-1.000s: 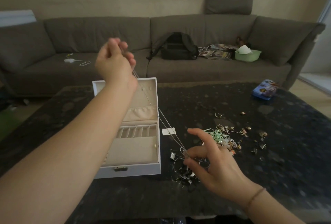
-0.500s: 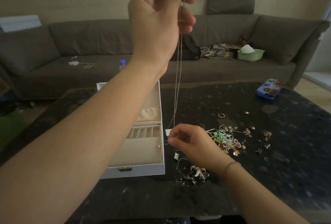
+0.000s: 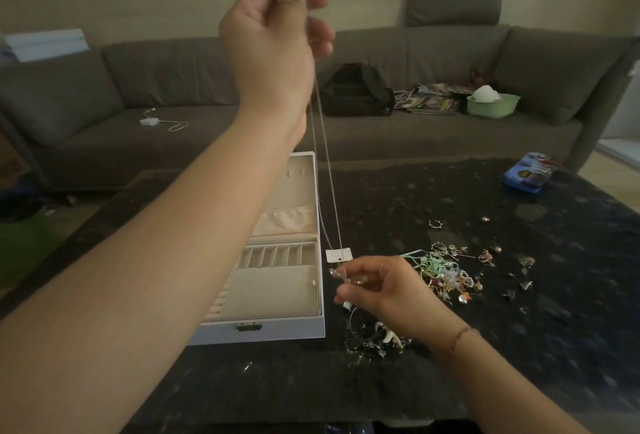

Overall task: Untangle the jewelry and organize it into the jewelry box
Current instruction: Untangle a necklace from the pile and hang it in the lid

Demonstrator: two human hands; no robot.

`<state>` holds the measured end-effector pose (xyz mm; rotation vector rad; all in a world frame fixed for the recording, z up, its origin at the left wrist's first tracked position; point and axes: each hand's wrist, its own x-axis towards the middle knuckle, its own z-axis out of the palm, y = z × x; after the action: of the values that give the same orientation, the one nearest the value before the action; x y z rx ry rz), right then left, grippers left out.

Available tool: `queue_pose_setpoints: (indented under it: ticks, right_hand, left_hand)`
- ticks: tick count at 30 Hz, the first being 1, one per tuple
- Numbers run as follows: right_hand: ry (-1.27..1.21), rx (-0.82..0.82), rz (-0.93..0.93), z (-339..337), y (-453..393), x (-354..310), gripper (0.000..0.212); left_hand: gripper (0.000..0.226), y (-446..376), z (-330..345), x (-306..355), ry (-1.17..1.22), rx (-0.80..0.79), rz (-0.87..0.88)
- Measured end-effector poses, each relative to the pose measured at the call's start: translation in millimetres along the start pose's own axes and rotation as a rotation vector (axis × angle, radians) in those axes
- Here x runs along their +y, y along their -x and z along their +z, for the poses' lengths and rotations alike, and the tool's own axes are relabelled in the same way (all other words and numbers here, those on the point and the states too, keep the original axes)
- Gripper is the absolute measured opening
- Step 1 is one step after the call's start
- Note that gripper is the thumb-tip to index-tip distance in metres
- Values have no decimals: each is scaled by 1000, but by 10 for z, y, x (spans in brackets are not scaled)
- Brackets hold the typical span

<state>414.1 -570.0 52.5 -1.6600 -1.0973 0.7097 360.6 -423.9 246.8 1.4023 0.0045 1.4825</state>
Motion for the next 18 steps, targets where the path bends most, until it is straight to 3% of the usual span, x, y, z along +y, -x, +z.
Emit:
queue_pose_setpoints:
  ticks: [3,6,8,12,18]
  right_hand:
    - [90,-95,-30,-43,-40,-57,59]
    - [48,-64,-169,-12,-146,-224,94]
    - [-68,44,-229,29,-219,-387,84]
    - [-353,116,-298,30,-262,-563,20]
    - [-348,116,-150,-50,-21,-119,31]
  left_hand:
    - [18,111,40,50,-73,-258,64]
    - [15,180,114,114,-38,-439,76]
    - [13,206,134,118,-27,-492,61]
    - [12,196,80,69,-20,-467,-9]
    - [15,84,-127,-80,111,-175,-246]
